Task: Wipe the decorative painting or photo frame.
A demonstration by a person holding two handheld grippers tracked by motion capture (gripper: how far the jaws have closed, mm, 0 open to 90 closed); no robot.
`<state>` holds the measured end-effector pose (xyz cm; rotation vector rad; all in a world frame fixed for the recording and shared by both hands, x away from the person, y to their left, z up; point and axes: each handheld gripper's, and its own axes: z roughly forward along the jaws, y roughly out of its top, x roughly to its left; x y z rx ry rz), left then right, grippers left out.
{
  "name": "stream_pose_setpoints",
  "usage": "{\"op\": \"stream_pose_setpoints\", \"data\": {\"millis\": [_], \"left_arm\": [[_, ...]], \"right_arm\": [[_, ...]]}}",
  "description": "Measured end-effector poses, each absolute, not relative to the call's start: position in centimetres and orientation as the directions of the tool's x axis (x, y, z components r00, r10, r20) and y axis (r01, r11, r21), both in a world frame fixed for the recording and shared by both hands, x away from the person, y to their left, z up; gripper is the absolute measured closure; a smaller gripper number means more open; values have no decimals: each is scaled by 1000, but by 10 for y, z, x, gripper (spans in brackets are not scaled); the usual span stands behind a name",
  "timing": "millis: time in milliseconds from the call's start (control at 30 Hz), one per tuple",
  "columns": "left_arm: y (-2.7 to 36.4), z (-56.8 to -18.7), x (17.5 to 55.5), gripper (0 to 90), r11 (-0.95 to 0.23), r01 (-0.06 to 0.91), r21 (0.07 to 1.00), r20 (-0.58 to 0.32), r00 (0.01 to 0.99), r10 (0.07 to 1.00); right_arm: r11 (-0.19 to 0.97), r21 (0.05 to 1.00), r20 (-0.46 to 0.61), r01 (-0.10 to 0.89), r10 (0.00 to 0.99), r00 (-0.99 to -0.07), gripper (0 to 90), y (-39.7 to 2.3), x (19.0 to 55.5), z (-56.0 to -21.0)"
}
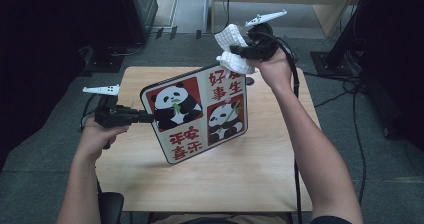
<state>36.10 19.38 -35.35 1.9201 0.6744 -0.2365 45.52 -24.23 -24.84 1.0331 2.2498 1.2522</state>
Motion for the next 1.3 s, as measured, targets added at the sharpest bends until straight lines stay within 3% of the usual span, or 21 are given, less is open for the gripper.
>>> {"op": "stream_pose_setpoints", "data": {"millis": [467,900,1300], "left_arm": [[194,-353,361,758,-300,556,775,-451,820,353],[194,-355,362,757,-289,559,777,-454,816,358],[193,-355,362,757,-288,558,778,-449,816,365]], "right_arm": [[368,814,0,449,773,-634,767,-264,448,-244],[357,817,-2,452,787,-617,778,-272,442,-262],[323,802,56,502,797,-602,779,-279,442,-276]]}}
